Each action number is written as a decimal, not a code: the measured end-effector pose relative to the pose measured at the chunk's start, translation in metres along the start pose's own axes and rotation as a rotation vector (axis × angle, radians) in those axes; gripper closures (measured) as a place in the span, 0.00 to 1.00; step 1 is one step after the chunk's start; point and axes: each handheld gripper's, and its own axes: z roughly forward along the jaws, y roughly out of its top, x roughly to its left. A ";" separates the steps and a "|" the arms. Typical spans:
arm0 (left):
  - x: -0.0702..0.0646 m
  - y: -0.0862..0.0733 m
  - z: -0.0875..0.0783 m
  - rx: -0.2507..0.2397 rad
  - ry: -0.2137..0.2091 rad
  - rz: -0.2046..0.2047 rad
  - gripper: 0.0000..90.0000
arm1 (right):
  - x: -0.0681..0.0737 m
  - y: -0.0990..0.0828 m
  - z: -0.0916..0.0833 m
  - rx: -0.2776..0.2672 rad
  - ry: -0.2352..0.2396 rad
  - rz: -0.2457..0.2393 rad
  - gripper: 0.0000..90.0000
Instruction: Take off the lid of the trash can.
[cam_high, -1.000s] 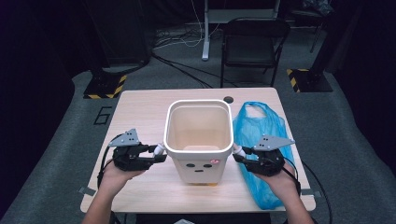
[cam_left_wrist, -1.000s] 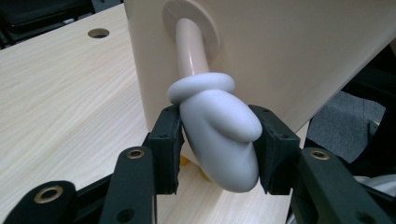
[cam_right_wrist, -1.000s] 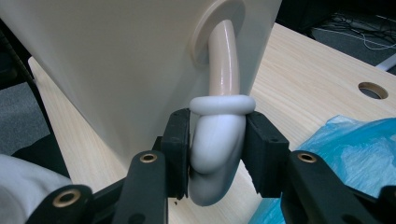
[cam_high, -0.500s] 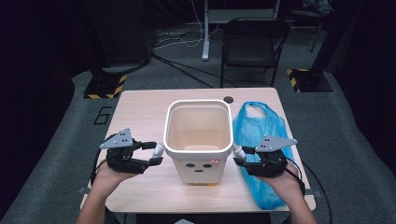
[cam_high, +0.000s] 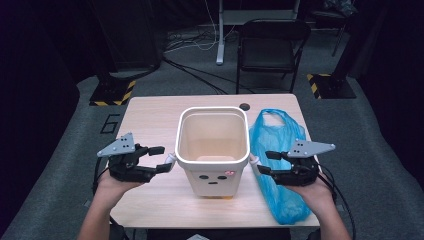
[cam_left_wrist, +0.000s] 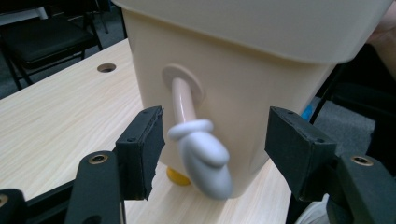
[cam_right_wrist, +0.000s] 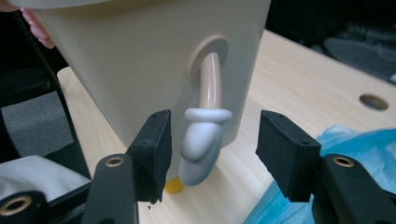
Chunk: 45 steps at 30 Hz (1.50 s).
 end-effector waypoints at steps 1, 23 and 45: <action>0.000 0.002 0.000 -0.003 -0.002 -0.003 0.41 | -0.002 0.002 -0.001 0.008 0.004 0.007 0.50; -0.014 0.073 -0.019 0.068 -0.060 0.094 0.47 | -0.010 0.070 -0.020 0.050 0.072 -0.053 0.33; -0.029 0.110 0.001 0.186 -0.168 0.199 0.42 | -0.010 0.124 -0.017 0.099 0.010 -0.212 0.49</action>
